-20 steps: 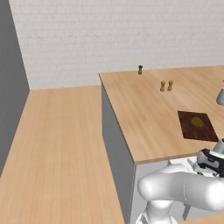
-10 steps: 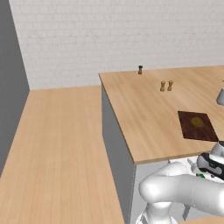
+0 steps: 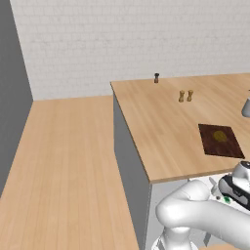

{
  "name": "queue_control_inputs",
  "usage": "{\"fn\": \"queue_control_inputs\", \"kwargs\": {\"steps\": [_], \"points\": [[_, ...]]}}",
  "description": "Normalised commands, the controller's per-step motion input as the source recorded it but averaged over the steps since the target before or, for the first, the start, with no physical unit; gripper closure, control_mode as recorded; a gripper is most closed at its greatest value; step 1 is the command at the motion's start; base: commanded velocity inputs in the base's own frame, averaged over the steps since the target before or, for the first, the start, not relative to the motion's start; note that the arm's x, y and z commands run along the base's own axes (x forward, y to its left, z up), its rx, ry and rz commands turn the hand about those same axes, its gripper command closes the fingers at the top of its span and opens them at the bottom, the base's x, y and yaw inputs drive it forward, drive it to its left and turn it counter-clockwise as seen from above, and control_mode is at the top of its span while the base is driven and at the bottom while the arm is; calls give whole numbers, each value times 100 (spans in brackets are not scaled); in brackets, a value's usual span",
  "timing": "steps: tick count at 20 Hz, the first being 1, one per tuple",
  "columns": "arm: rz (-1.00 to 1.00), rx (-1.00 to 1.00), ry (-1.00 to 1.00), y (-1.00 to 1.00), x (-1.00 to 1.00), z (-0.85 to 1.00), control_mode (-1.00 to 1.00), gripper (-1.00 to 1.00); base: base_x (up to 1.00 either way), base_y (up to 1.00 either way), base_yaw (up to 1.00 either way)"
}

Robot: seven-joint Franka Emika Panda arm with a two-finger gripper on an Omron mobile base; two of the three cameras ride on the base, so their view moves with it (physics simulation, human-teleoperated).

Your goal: Place the appropriate cutting tool for cutting the avocado skin on the cutting board.

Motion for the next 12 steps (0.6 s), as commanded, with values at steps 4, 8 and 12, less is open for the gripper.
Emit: {"fn": "queue_control_inputs", "kwargs": {"steps": [4,8,12], "points": [[0,0,0,0,1,-38,-100,-100,0,0,0],[0,0,0,0,1,-35,-100,-100,0,0,0],[0,-1,0,0,-32,-79,-100,100,0,0,0]]}}
